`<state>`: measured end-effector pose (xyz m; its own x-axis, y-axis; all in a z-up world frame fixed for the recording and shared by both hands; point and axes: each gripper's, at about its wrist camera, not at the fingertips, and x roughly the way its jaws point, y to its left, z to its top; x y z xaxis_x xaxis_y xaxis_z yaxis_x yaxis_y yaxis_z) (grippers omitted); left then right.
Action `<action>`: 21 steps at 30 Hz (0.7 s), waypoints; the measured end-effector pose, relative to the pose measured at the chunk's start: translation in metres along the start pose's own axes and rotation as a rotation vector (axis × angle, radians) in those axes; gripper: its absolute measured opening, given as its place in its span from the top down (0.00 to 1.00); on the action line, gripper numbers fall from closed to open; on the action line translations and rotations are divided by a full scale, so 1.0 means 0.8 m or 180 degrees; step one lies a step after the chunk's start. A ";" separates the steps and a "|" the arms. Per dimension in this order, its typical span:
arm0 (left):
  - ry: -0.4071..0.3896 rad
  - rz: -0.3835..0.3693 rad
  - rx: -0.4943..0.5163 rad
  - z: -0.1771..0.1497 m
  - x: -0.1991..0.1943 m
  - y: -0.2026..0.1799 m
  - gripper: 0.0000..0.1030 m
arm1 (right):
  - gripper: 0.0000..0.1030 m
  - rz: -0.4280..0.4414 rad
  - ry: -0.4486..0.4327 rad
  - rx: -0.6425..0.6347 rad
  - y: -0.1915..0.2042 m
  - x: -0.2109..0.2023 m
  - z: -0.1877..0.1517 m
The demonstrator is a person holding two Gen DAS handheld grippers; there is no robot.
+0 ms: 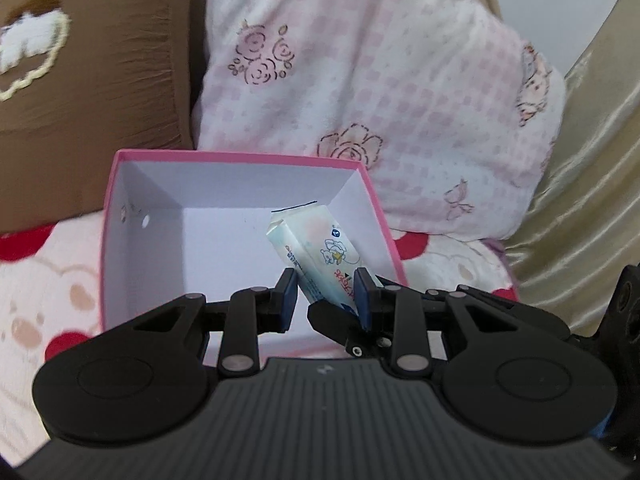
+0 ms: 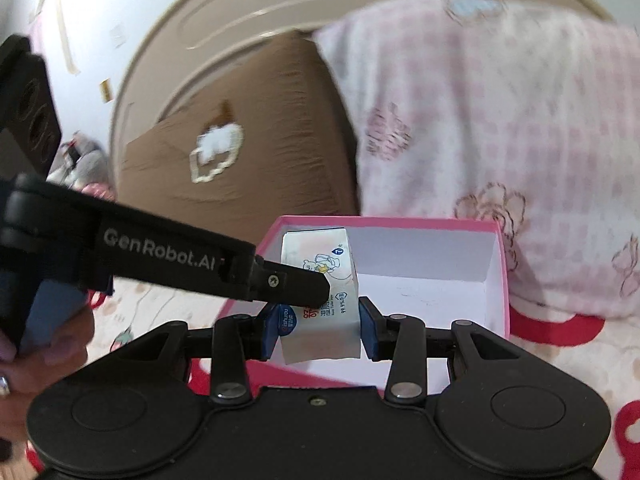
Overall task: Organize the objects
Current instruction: 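Lift the tissue pack with the left gripper and carry it into the pink box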
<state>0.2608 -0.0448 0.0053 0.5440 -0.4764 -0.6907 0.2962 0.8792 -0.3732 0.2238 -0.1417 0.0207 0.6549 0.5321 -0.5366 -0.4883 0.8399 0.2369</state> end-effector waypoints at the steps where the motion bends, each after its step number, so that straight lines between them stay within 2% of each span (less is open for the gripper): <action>1: 0.0029 0.0008 0.0008 0.006 0.013 0.001 0.72 | 0.56 -0.0006 -0.0022 0.0076 -0.009 0.009 -0.001; 6: 0.0169 -0.0001 0.0048 0.031 0.076 0.004 0.72 | 0.56 -0.0139 -0.0091 0.0358 -0.045 0.049 -0.003; 12: 0.0269 -0.0117 -0.0055 0.045 0.132 0.013 0.72 | 0.56 -0.0279 0.0092 0.0554 -0.083 0.086 0.008; 21: 0.0480 -0.0309 -0.0422 0.056 0.195 0.044 0.72 | 0.56 -0.0647 0.0463 0.0236 -0.091 0.139 0.022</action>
<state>0.3912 -0.0881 -0.0883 0.3913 -0.5619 -0.7288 0.2303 0.8265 -0.5136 0.3427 -0.1414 -0.0419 0.6428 0.3353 -0.6888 -0.3080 0.9364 0.1683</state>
